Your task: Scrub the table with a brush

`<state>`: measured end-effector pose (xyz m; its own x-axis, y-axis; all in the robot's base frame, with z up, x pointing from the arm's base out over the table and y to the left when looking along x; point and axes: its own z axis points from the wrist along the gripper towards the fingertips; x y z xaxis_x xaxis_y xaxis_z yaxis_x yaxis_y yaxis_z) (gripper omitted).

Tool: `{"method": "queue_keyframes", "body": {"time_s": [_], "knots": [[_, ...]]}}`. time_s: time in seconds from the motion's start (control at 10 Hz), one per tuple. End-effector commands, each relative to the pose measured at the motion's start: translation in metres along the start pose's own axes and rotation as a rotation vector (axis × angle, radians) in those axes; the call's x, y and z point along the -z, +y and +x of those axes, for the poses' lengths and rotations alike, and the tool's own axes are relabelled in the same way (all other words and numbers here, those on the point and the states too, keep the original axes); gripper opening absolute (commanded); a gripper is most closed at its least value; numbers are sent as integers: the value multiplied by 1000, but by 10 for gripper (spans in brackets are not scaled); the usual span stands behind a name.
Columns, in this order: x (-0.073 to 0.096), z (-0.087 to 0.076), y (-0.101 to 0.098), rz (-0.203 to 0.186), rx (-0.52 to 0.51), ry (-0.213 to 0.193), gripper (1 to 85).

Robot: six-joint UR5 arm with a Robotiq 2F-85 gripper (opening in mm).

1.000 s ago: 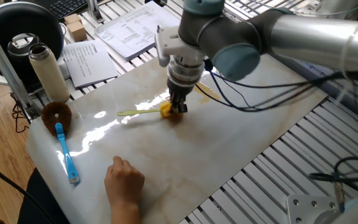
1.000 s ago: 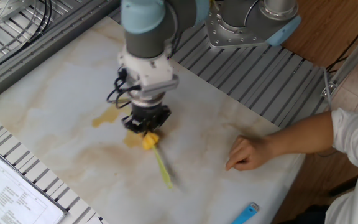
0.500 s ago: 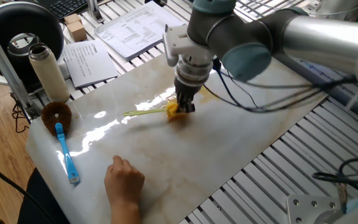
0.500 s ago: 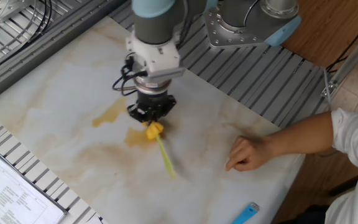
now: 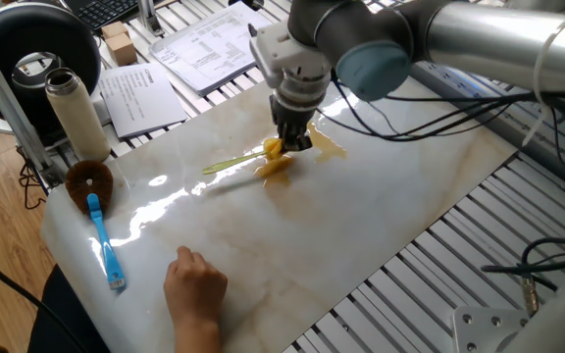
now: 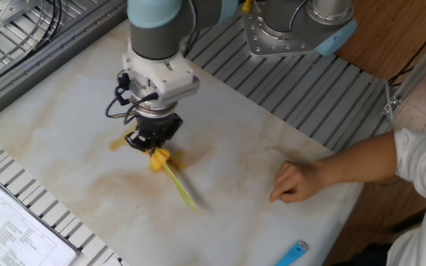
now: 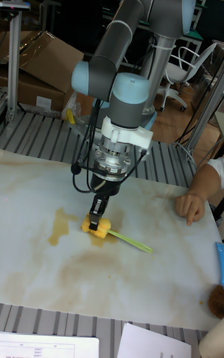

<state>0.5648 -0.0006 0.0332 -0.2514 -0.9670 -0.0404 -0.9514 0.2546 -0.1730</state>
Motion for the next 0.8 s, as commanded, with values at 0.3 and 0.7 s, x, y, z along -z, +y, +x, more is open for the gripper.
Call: {"method": "queue_keyframes", "body": {"time_s": [0.3, 0.7], "knots": [[0, 11, -3, 28, 37, -21, 720], [24, 4, 12, -18, 7, -52, 813]]}}
